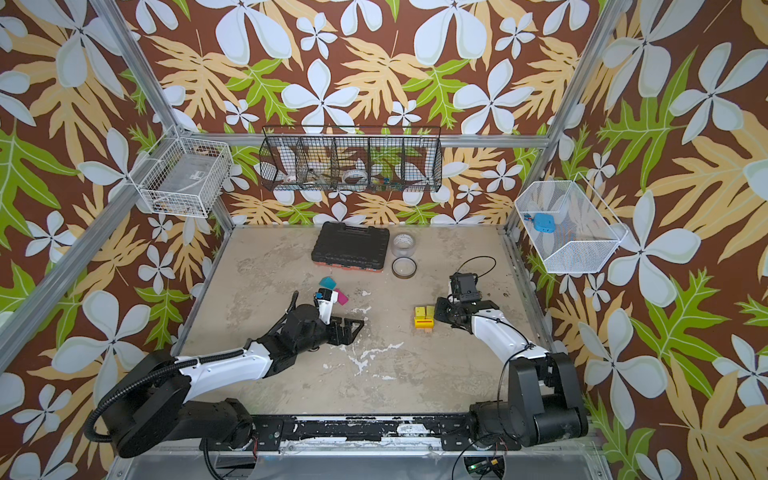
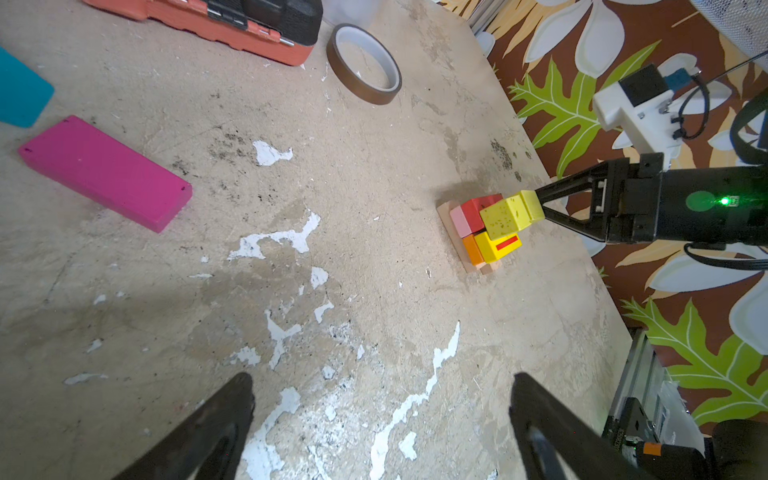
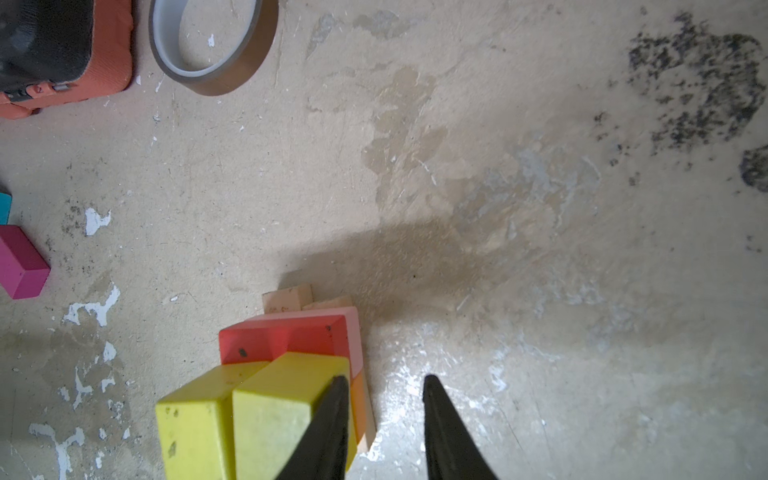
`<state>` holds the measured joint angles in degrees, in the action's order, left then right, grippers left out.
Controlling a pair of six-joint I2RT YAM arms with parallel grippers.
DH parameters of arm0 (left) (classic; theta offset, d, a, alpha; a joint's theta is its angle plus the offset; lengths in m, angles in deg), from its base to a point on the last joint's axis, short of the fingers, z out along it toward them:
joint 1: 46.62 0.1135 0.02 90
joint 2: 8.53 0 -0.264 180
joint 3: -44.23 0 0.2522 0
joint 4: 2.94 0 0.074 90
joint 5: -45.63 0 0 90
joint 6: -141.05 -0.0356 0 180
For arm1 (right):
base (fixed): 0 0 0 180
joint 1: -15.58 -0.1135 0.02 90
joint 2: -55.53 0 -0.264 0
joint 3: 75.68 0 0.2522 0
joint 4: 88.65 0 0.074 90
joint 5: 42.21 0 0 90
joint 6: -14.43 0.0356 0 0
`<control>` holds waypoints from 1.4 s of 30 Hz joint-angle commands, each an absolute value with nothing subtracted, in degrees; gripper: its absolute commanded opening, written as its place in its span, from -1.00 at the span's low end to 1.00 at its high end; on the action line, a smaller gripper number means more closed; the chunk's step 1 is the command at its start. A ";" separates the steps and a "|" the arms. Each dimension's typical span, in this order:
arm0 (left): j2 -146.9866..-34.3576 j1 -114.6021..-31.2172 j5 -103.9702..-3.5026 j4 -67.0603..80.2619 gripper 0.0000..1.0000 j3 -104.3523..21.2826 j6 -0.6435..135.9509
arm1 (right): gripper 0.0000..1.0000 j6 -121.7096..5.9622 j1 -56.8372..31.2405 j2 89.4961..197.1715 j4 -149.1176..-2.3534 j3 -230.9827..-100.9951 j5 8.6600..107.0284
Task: Build the wood block tower
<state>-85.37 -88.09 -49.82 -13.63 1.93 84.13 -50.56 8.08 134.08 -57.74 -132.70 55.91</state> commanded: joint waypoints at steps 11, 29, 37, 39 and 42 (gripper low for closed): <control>-84.73 -88.17 -50.78 -14.80 0.93 1.39 83.54 | -0.36 -51.32 6.96 134.94 -58.91 -133.72 55.85; -86.05 -88.89 -52.01 -15.54 0.90 0.85 83.44 | 0.27 -51.22 4.93 127.14 -58.19 -132.79 51.10; -85.55 -88.96 -51.92 -15.59 0.89 1.10 83.30 | 0.85 -52.37 -4.51 126.95 -58.02 -134.66 45.24; -85.20 -88.94 -51.61 -15.62 0.89 1.47 83.22 | 0.90 -52.59 -6.14 128.74 -57.47 -135.48 43.46; -84.51 -88.98 -51.04 -15.45 0.89 1.90 83.04 | 0.93 -52.72 -7.67 131.18 -56.86 -136.40 41.75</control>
<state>-85.13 -88.81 -51.89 -14.26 1.69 83.91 -52.09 -6.76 129.86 -57.80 -135.61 45.40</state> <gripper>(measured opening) 0.944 0.961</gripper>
